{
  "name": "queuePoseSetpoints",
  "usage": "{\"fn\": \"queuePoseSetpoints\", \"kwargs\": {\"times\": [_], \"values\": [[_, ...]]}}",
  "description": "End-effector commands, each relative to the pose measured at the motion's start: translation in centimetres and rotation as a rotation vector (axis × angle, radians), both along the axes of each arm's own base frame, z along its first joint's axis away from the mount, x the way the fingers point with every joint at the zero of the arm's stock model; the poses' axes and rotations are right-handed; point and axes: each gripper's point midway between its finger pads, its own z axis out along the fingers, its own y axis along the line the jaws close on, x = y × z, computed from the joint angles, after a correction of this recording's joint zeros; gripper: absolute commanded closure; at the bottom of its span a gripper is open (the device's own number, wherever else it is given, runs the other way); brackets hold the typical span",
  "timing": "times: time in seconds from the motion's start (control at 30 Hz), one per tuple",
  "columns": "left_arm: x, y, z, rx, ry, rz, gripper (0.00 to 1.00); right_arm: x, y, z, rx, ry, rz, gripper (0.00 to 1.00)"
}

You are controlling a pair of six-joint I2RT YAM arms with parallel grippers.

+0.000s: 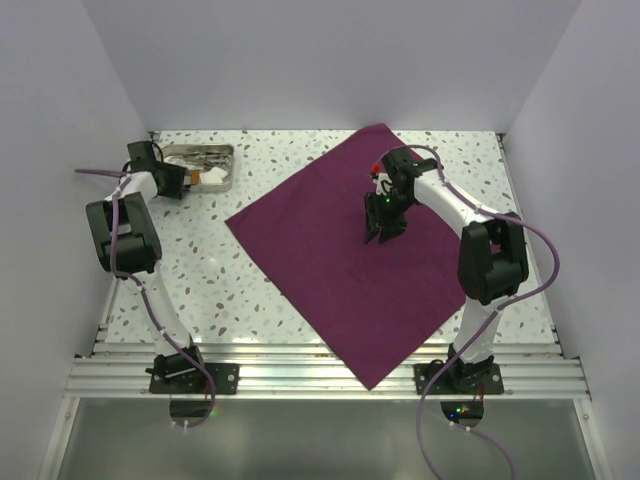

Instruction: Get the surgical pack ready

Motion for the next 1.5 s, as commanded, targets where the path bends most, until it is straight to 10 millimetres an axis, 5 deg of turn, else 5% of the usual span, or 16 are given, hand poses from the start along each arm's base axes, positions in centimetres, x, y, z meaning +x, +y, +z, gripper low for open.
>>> {"fn": "queuePoseSetpoints", "kwargs": {"times": [0.0, 0.4, 0.73, 1.03, 1.3, 1.47], "values": [[1.3, 0.4, -0.3, -0.005, 0.006, 0.033, 0.5, 2.0, 0.9, 1.4, 0.037, -0.049, -0.011, 0.53], [2.2, 0.0, -0.7, -0.038, -0.008, 0.008, 1.0, 3.1, 1.1, 1.5, 0.028, -0.056, -0.012, 0.53], [-0.6, -2.4, 3.8, -0.003, -0.013, -0.102, 1.0, 2.2, 1.1, 2.7, 0.059, -0.094, -0.001, 0.53], [-6.1, -10.1, 7.8, 0.084, 0.021, -0.339, 1.0, 0.4, 1.0, 5.6, 0.111, -0.147, -0.006, 0.53], [-11.7, -21.5, 8.3, 0.091, 0.05, -0.616, 1.0, -2.4, -0.9, 6.8, 0.084, -0.135, -0.05, 0.54], [-15.8, -29.8, 6.5, 0.081, 0.087, -0.792, 1.0, -4.1, -3.2, 6.8, 0.033, -0.121, -0.119, 0.54]]}}
